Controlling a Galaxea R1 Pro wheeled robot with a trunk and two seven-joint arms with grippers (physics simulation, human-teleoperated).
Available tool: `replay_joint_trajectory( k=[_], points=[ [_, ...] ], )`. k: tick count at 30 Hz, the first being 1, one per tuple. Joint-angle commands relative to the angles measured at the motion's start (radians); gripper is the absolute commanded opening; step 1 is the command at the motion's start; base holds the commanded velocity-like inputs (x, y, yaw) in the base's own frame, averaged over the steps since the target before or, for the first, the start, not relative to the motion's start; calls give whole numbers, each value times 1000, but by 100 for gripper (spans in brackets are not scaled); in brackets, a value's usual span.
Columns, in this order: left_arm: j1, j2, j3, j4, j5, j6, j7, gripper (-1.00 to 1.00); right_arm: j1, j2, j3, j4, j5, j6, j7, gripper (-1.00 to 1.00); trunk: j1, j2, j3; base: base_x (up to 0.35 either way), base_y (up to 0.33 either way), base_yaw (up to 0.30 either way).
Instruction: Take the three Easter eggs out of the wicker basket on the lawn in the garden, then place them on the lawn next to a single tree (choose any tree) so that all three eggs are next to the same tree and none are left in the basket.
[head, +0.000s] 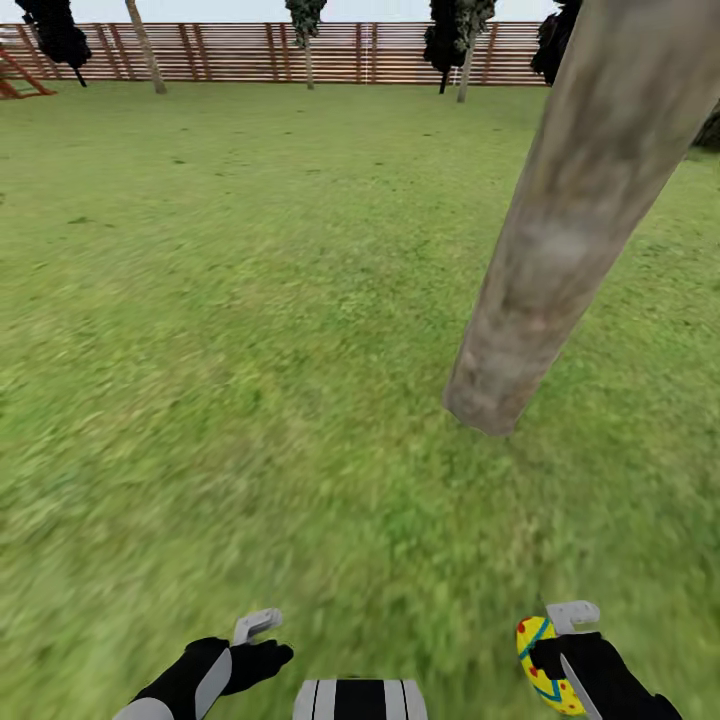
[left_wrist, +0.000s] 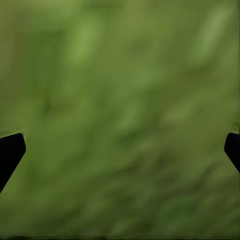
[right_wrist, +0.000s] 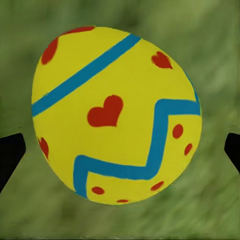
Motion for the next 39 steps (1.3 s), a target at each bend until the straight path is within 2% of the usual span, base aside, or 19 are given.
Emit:
replay_joint_trajectory(
  k=[1,18,39],
  points=[
    [0,0,4,-1,9,8,0,100,0,-1,4,-1,3,6,-3,100,-1,0,3,-334,-76,0],
    [0,-1,3,0,8,8,0,100,0,-2,3,-1,3,6,-3,100,-9,4,69,-281,-197,0],
    [0,-2,4,-1,9,7,1,100,0,0,4,0,4,6,-3,100,-18,9,150,-193,-138,0]
  ],
)
